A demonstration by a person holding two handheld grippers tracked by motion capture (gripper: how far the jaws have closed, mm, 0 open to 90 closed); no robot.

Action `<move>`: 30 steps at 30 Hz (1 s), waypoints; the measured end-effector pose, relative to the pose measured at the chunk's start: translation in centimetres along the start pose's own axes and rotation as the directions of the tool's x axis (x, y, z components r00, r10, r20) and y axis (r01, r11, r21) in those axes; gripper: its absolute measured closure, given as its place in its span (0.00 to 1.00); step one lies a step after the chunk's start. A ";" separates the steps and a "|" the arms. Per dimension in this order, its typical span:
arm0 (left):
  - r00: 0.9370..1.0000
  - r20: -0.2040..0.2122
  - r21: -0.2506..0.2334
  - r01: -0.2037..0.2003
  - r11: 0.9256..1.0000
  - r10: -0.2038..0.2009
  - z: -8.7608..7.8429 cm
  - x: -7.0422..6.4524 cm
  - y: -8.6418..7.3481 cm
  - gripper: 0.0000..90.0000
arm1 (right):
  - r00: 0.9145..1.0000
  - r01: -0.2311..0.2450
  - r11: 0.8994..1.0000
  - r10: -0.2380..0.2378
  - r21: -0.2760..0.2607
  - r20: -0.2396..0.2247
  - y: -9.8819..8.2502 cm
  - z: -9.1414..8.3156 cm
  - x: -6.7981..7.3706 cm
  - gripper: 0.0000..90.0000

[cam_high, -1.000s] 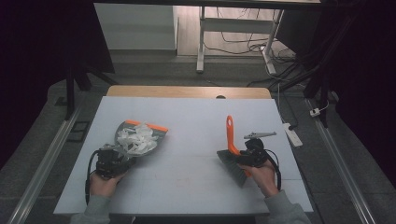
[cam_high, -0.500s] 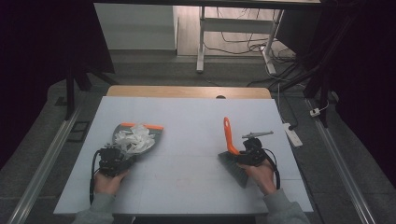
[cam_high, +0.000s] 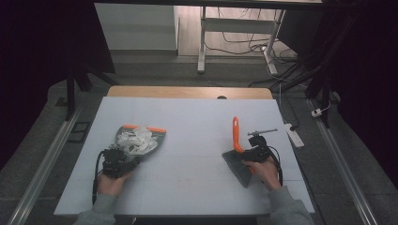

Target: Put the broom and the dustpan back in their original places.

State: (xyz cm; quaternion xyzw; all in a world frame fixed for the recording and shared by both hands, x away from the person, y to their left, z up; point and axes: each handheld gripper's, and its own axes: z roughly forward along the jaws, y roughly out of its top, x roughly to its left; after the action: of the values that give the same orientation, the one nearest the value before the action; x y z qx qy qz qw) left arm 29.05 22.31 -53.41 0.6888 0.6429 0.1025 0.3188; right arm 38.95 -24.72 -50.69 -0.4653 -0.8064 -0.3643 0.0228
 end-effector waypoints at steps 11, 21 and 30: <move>1.000 -0.001 -0.025 -0.004 1.000 0.004 -0.4 0.1 -0.1 0.48 | 0.992 0.056 0.998 -0.060 0.034 0.110 0.4 0.1 -0.2 0.54; 1.000 -0.006 -0.048 -0.016 0.999 0.016 -1.1 0.3 -0.4 0.29 | 0.972 0.072 0.997 -0.077 0.030 0.223 0.4 0.0 -0.2 0.47; 0.998 -0.026 -0.080 -0.066 0.995 0.064 -2.9 0.6 -0.8 0.28 | 0.971 0.081 0.996 -0.071 -0.034 0.227 0.3 -1.3 -0.2 0.50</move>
State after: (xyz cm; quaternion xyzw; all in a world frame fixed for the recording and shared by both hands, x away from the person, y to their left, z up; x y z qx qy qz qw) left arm 26.90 23.77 -51.82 0.6947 0.6190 0.1469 0.3357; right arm 38.90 -25.59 -49.60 -0.4727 -0.8129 -0.3273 -0.0929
